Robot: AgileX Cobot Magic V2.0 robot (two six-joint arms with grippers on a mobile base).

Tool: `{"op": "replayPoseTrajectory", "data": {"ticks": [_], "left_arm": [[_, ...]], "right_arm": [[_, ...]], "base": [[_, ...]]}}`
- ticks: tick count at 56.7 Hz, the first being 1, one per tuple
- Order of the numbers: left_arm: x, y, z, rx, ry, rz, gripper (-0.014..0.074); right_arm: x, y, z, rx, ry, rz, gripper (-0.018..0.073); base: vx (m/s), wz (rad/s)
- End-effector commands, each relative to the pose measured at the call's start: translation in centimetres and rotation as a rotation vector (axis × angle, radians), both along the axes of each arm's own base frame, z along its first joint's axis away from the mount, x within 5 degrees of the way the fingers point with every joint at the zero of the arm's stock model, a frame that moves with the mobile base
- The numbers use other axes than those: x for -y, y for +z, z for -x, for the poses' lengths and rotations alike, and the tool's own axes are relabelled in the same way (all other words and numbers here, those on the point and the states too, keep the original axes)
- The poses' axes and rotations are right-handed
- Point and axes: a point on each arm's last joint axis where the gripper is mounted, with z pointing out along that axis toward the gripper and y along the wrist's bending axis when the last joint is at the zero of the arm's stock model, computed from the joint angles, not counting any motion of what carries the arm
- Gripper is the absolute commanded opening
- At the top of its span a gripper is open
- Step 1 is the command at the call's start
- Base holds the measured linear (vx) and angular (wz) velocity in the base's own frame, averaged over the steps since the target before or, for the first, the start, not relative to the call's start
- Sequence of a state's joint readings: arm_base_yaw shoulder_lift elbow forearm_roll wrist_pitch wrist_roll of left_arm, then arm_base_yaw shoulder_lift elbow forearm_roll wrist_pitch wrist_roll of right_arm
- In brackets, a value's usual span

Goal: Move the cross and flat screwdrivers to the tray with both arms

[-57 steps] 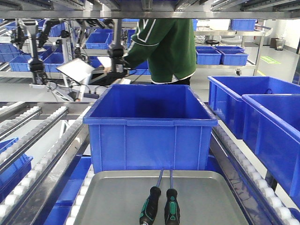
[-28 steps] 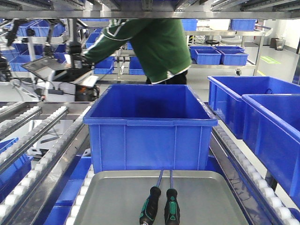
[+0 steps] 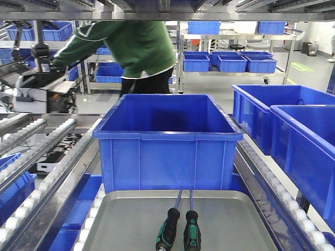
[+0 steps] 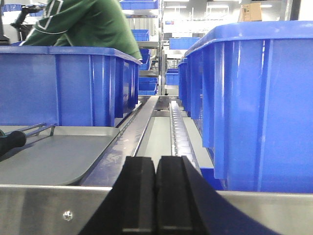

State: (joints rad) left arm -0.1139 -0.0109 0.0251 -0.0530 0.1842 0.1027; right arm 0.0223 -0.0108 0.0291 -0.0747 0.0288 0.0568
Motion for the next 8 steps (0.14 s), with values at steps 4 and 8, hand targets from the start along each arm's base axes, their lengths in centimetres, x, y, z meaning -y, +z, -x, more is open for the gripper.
{"op": "replayPoseTrajectory", "data": {"ticks": [4, 8], "left_arm": [[-0.04, -0.28, -0.06, 0.062, 0.006, 0.018, -0.0001], [-0.04, -0.28, -0.06, 0.062, 0.006, 0.018, -0.0001]], "right_arm": [[-0.04, 0.18, 0.08, 0.075, 0.001, 0.013, -0.0008], [-0.04, 0.18, 0.08, 0.075, 0.001, 0.013, -0.0008]], "base": [[0.00, 0.00], [0.00, 0.00]]}}
